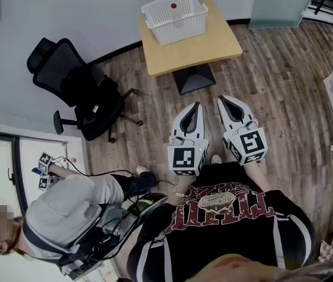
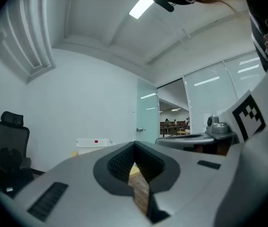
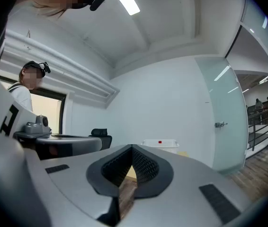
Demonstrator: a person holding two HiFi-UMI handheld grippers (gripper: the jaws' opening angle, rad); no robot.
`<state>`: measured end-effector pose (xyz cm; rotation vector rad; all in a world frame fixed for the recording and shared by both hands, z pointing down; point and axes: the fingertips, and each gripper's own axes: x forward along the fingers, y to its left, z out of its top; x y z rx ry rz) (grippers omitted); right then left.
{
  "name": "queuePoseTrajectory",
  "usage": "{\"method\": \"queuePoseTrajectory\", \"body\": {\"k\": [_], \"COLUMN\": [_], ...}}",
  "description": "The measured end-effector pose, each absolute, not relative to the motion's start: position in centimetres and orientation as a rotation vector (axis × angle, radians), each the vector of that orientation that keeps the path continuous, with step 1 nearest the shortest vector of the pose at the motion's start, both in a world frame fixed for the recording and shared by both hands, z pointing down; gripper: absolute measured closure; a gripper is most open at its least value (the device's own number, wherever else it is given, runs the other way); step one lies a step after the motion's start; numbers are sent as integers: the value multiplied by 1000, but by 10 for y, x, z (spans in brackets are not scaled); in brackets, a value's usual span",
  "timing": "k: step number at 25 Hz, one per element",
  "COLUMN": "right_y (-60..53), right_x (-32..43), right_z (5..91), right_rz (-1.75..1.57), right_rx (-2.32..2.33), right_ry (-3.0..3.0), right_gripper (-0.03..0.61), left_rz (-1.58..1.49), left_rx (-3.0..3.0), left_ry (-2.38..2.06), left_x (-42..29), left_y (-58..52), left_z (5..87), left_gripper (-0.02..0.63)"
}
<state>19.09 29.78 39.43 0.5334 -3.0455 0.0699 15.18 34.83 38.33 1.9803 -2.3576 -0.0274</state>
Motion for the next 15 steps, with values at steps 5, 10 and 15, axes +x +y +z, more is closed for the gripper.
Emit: {"method": "queuePoseTrajectory", "body": {"k": [5, 10, 15], "right_y": [287, 280, 272], "right_x": [194, 196, 195], "right_z": [392, 396, 399], "right_rz": [86, 94, 115], "right_rx": [537, 524, 485], "right_ry": [-3047, -3051, -3062], "right_gripper": [562, 561, 561], "left_rz": [-31, -29, -41], "left_rx": [1963, 1936, 1897], "left_ry": [-2349, -2367, -2382], "left_x": [152, 151, 149], "left_y": [342, 339, 331], "left_z": [384, 387, 391], "left_gripper": [581, 581, 581]}}
